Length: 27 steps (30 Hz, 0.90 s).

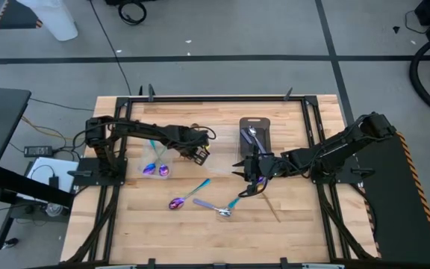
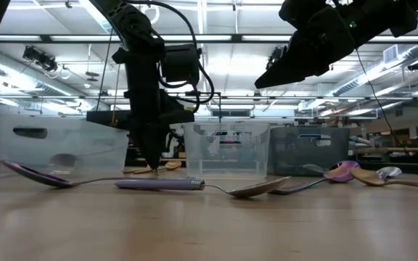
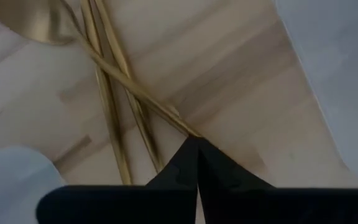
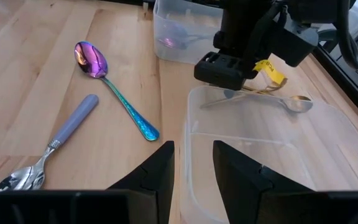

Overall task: Sort silverware by color (type)
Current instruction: Put the gold spoon into the right transparent bin

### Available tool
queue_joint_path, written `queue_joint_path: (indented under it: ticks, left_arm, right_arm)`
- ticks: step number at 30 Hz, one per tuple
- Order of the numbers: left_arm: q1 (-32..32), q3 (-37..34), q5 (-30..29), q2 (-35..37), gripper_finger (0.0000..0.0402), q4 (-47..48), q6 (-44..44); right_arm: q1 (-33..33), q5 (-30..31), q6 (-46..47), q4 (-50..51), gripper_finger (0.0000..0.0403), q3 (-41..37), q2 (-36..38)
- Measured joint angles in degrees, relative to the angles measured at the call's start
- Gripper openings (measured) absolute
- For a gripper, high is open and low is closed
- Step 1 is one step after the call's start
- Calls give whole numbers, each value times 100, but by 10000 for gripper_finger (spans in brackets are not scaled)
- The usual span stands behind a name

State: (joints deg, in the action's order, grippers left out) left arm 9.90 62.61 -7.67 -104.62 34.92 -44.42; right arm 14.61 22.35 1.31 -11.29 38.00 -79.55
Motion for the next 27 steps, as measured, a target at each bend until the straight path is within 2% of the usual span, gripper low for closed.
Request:
queue_joint_path:
  ticks: [9, 19, 24, 27]
  left_arm:
    - [-68, 586, -50, -2, 17, 545, 407]
    - [495, 636, -234, -16, 64, 491, 492]
    - [564, 627, 134, -17, 67, 1024, 612]
    - [521, 627, 114, -17, 63, 1543, 644]
  right_arm:
    - [46, 0, 1, -21, 121, 0, 0]
    - [46, 2, 1, -21, 121, 0, 0]
    - [44, 2, 1, -17, 121, 0, 0]
    - [44, 2, 1, -15, 121, 0, 0]
